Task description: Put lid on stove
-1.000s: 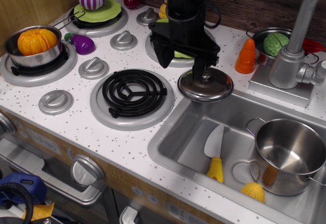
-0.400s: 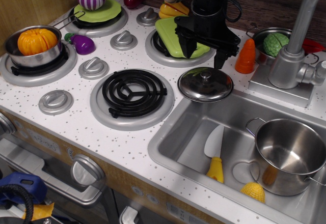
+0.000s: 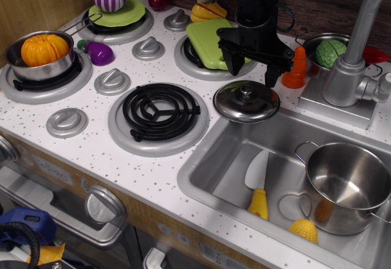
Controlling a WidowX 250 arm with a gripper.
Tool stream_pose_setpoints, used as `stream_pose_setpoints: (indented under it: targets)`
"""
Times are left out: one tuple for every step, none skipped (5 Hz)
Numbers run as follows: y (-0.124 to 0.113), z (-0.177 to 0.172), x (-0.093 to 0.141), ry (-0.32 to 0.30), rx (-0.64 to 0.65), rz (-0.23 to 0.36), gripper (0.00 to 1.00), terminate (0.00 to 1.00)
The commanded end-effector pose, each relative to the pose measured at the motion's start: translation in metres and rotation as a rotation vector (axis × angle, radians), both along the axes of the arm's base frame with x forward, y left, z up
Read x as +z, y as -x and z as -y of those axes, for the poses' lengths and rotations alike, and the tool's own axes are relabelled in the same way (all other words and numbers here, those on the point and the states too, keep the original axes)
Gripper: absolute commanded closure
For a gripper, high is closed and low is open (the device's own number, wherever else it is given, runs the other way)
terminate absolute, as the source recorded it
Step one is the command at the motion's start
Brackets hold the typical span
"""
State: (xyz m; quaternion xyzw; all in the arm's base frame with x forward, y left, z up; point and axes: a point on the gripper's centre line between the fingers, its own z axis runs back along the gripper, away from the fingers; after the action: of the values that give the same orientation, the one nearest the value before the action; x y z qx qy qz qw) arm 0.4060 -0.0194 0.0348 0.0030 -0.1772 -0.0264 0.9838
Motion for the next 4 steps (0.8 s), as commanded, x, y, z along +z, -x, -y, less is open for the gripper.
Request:
stream_pose_setpoints:
  targets:
    - [-0.001, -0.006, 0.006, 0.013, 0.010, 0.023, 0.00, 0.00]
    - [-0.001, -0.009, 0.001, 0.026, 0.010, 0.016, 0.00, 0.00]
    - [-0.001, -0.012, -0.001, 0.044, 0.021, 0.005, 0.00, 0.00]
    - [-0.002, -0.015, -0.005, 0.079, 0.025, -0.002, 1.00, 0.00]
